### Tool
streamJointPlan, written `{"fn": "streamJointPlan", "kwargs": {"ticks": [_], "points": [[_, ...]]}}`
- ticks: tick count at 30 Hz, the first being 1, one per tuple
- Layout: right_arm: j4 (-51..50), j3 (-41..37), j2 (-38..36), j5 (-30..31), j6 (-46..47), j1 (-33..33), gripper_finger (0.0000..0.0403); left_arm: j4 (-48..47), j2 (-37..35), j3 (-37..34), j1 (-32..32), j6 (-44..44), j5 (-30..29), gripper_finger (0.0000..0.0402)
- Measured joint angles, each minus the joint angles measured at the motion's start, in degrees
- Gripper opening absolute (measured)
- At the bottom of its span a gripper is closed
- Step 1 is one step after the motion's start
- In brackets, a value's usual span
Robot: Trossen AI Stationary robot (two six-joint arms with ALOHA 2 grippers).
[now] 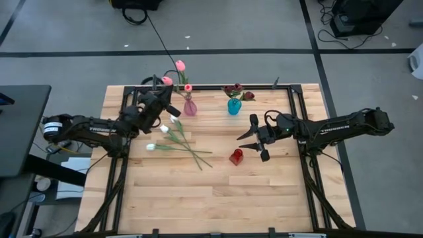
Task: Sort flowers into vase by color
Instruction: Put the pink tulip into the purple vase
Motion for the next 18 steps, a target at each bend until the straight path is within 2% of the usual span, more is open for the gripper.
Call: {"fn": "streamJointPlan", "kwargs": {"ticks": [7,13,16,18], "points": [[0.9,0.0,0.0,0.1,0.4,0.0,0.0149,-1.1,1.4,-2.5,5.1,-7.5,0.2,0.0009],[1.8,0.0,0.0,0.1,0.6,0.0,0.0149,-1.4,6.3,-0.5,6.7,-9.5,4.6,0.0011],[2.1,0.0,0.0,0.1,0.6,0.0,0.0149,-3.7,8.1,1.2,6.7,-10.0,5.1,0.0029],[2.1,0.0,0.0,0.1,0.7,0.0,0.0149,-6.8,8.4,1.5,6.7,-10.1,5.0,0.0056]]}}
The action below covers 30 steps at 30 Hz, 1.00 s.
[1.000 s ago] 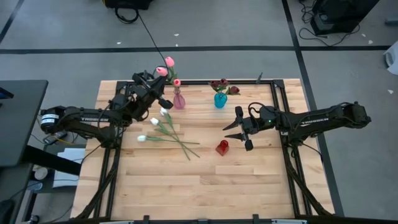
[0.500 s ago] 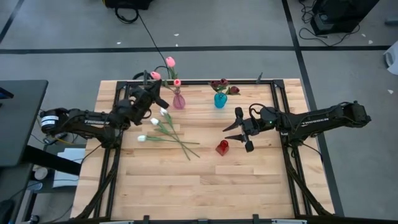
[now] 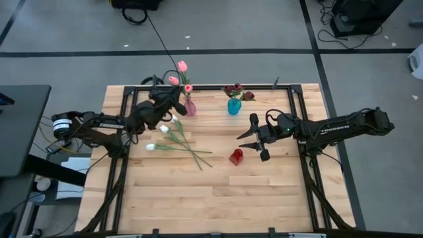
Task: Sort flowers into vase by color
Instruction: Put the pink tulip into the purple vase, then put the top white tulip into the red vase
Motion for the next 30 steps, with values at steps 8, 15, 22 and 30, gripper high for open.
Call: {"fn": "streamJointPlan", "kwargs": {"ticks": [8,15,22,30], "points": [[0.0,0.0,0.0,0.0,1.0,0.0,0.0149,-5.6,-4.2,0.4,-1.7,-0.1,-3.5,0.0180],[-0.1,0.0,0.0,0.0,1.0,0.0,0.0149,-19.1,-12.5,0.4,-8.6,-0.1,-12.0,0.0194],[-0.6,0.0,0.0,0.0,1.2,0.0,0.0149,-28.5,-18.2,0.4,-16.2,-3.6,-17.2,0.0193],[-4.4,0.0,0.0,0.0,1.2,-0.4,0.0149,-48.6,-16.9,0.4,-23.3,-33.8,-13.4,0.0193]]}}
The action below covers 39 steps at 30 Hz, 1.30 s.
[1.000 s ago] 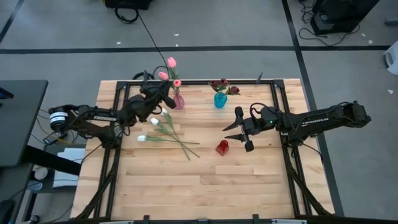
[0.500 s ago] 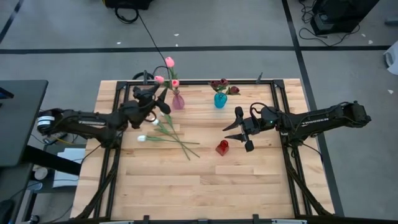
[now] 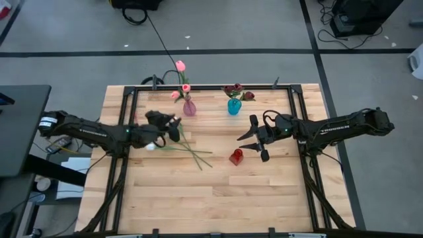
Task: Sort flowers into vase by color
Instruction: Put the top white tulip into the red vase
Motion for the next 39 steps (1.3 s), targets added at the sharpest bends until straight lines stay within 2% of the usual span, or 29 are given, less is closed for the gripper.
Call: {"fn": "streamJointPlan", "kwargs": {"ticks": [5,8,12,16,23,30,34,39], "points": [[-1.7,0.0,0.0,0.2,0.0,-0.6,0.0149,-10.0,6.9,0.0,-1.3,-25.2,8.4,0.0187],[-2.0,0.0,0.0,1.0,0.0,-0.8,0.0149,-9.3,13.2,0.0,-1.1,-32.4,16.0,0.0178],[-2.1,0.0,0.0,1.7,0.0,-0.8,0.0149,-10.8,20.0,1.1,0.0,-37.1,22.5,0.0164],[-1.9,0.0,0.0,1.7,0.0,-0.8,0.0149,-15.2,24.8,4.6,2.5,-38.3,26.2,0.0155],[-1.6,0.0,0.0,1.7,0.0,-0.8,0.0149,-34.4,33.1,17.3,5.0,-34.5,25.4,0.0152],[-1.7,0.0,0.0,1.7,0.0,-0.8,0.0149,-34.8,38.4,23.4,7.2,-30.4,28.2,0.0152],[-1.7,0.0,0.0,1.7,0.0,-0.8,0.0149,-35.5,40.4,24.3,8.2,-30.0,32.0,0.0151],[-1.7,0.0,0.0,1.7,0.0,-0.8,0.0149,-35.7,41.1,24.4,8.3,-30.0,32.3,0.0151]]}}
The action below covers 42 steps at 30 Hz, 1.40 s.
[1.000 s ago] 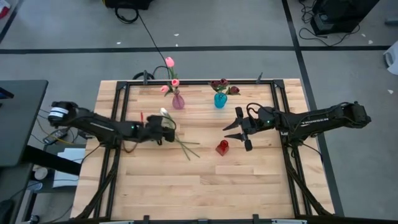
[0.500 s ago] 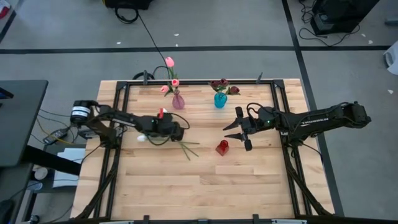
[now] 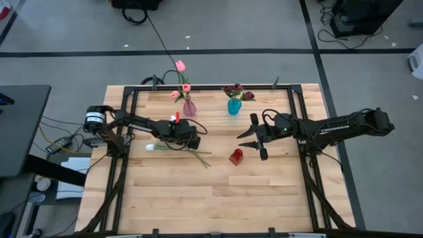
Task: Sort flowers into vase by color
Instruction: Put the top white tulip into the red vase
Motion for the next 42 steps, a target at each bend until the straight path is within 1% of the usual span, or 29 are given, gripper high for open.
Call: {"fn": "streamJointPlan", "kwargs": {"ticks": [7,10,13,18,19,21,23,25,27,28,31,33,35,37,39,42], "points": [[0.4,0.0,0.0,0.0,0.1,0.0,0.0149,-0.3,0.0,0.0,1.5,-0.1,-0.5,0.0151],[0.4,0.0,0.0,0.0,0.2,0.0,0.0149,-1.9,0.0,0.0,1.7,0.0,-1.4,0.0139],[0.4,0.0,0.0,-0.1,0.1,0.0,0.0149,-4.3,0.0,0.0,1.5,0.4,-1.5,0.0105],[0.4,0.0,0.0,0.0,0.1,0.0,0.0149,-7.1,0.0,0.1,0.9,2.3,-0.2,0.0018],[0.4,0.0,0.0,0.0,0.1,0.0,0.0149,-7.2,-0.1,0.1,0.7,2.5,0.0,0.0012],[0.4,0.0,0.0,0.0,0.1,0.0,0.0149,-7.7,-0.1,0.3,0.7,3.8,0.7,0.0012],[0.0,0.0,0.0,0.0,0.1,0.0,0.0149,-10.6,-0.5,1.4,0.3,5.0,2.3,0.0012],[-0.8,0.0,-0.1,0.3,0.0,0.0,0.0149,-13.4,-1.4,2.5,-1.1,5.9,3.5,0.0009],[-1.6,0.0,-0.2,1.8,0.0,0.0,0.0149,-13.1,-2.8,4.4,-2.9,6.6,3.5,0.0006],[-1.9,0.0,-0.3,2.5,0.0,0.0,0.0149,-13.6,-3.7,5.3,-3.8,6.3,3.3,0.0006],[-1.9,0.0,-0.5,2.8,-0.1,0.0,0.0149,-20.0,-4.7,7.3,-6.4,3.4,3.0,0.0005],[-1.9,0.0,-0.7,2.8,-0.3,0.0,0.0149,-21.4,-5.3,8.7,-8.4,2.4,3.3,0.0004],[-2.2,0.0,-0.9,2.8,-0.4,0.0,0.0149,-20.3,-6.1,9.9,-10.4,3.4,3.3,0.0005],[-2.7,0.0,-1.3,2.8,-0.3,0.0,0.0149,-16.3,-6.1,10.5,-12.5,7.9,3.2,0.0005],[-4.8,0.0,-2.5,2.8,0.0,-0.2,0.0149,-10.1,-6.0,10.8,-14.6,14.5,2.4,0.0006],[-8.7,0.0,-5.1,2.9,1.4,-1.0,0.0149,2.4,-6.0,11.0,-17.3,26.0,-1.6,0.0006]]}}
